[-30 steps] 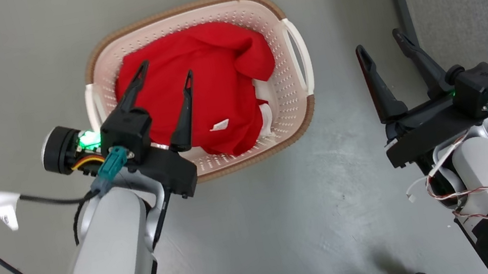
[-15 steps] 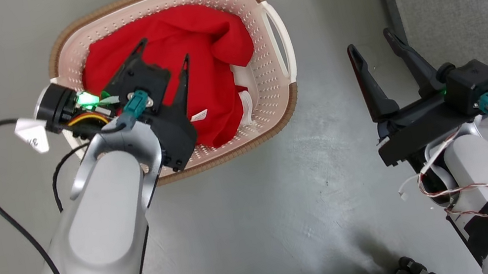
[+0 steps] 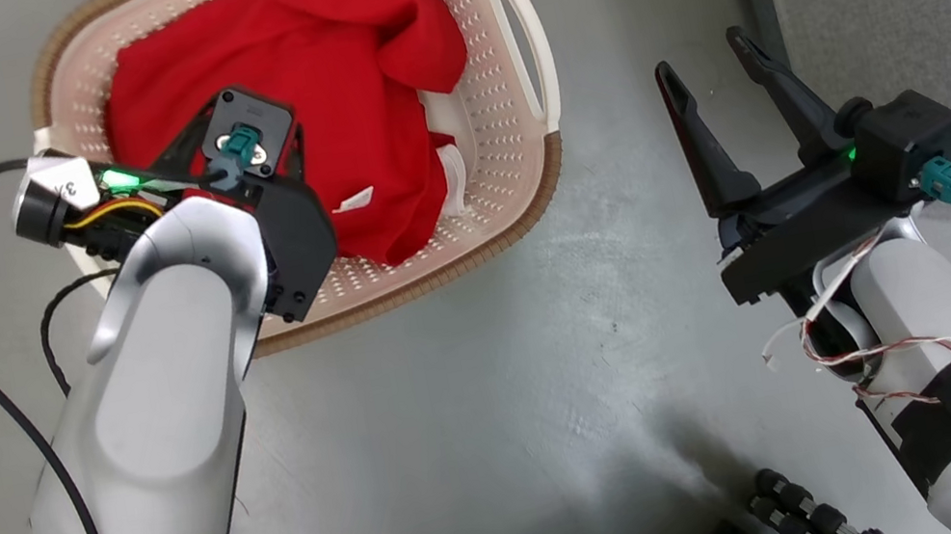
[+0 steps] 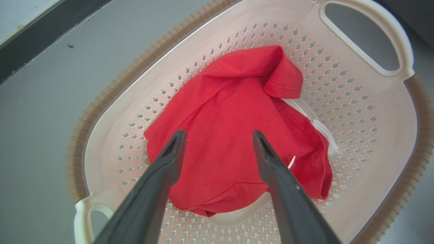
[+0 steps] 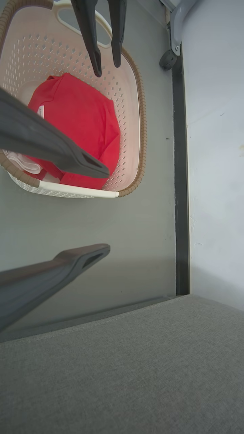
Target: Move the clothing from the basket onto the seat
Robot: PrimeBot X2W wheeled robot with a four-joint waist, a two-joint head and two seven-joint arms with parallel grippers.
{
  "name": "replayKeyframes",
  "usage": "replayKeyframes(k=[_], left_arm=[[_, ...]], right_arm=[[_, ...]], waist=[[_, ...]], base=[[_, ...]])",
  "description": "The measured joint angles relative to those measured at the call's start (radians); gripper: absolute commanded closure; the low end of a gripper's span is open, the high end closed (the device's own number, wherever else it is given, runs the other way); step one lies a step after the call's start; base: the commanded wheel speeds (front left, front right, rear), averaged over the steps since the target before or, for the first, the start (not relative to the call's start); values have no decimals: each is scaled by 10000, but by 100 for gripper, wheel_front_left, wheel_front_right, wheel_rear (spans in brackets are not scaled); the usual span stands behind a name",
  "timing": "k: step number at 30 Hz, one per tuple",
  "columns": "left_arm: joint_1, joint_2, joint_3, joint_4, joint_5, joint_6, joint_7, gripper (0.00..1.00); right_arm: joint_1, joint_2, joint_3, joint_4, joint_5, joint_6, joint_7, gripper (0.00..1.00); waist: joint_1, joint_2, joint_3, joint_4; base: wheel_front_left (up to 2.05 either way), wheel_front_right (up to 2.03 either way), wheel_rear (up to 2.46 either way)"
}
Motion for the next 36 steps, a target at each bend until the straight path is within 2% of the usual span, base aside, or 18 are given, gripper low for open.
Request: replayKeyframes(k=[21,36], left_arm=[[-1203,159,422,594,-81,15,982,0],[-1887,334,347,980,27,176,1496,0]], right_arm=[[-550,35,654,-222,44,56,0,0],[-749,44,1626,-504,1035,25,-2,0]], waist=[[1,0,1432,-398],[0,-1,1947,-739]], base=[[0,0,0],[0,0,0]])
